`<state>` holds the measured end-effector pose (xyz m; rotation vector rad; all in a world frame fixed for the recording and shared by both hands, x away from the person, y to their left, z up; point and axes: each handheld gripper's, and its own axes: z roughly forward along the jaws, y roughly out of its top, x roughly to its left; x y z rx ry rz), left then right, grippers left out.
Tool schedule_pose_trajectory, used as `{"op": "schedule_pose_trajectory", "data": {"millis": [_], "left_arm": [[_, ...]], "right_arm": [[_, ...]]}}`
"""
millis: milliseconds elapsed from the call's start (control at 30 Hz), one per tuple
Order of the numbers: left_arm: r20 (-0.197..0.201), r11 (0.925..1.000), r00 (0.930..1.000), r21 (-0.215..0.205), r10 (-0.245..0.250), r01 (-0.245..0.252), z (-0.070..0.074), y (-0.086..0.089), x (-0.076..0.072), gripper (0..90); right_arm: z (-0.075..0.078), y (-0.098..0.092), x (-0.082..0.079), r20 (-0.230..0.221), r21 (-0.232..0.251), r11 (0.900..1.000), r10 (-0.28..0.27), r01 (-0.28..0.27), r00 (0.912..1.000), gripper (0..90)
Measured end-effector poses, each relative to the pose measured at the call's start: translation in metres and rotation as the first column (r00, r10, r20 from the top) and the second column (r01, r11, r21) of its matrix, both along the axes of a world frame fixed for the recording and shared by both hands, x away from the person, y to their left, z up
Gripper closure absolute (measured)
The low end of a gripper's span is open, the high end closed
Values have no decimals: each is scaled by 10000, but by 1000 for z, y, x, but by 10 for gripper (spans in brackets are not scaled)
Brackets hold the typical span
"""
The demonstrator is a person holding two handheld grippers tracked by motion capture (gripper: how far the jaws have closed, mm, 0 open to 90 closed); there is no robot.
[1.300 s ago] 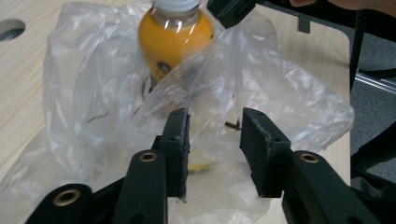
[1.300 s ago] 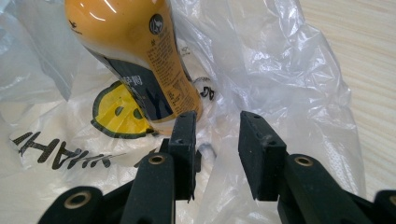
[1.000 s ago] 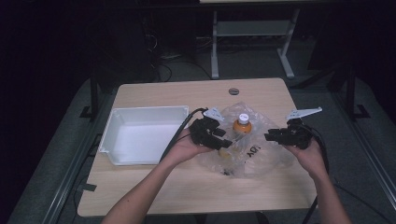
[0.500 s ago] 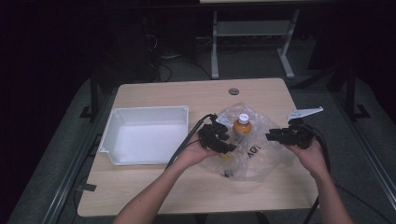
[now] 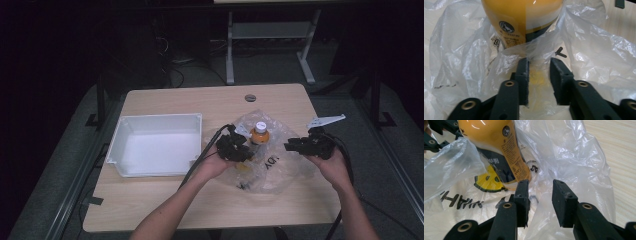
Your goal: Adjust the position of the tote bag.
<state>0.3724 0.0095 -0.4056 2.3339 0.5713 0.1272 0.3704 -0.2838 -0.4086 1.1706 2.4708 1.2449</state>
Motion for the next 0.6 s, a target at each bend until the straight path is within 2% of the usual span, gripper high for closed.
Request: {"op": "schedule_pose_trajectory", "data": {"millis": [133,233,367,600], "left_arm": [[15,10000,10000,-22,72,-72,-3,-2,1,799],[46,10000,9999,-12,94,-94,-4,-2,1,889],[72,9998,10000,221,5,-6,-4,0,-1,900],[38,9999,9999,43,110,-110,-10,9,-14,900]], "right_arm": [[1,0,-2,76,18,10000,22,-22,10000,654],[3,0,-4,104,14,10000,54,-55,9999,654],[5,-1,-7,172,-6,10000,67,-67,9998,653],[4,1,-8,123,-120,9998,188,-187,9997,652]]}}
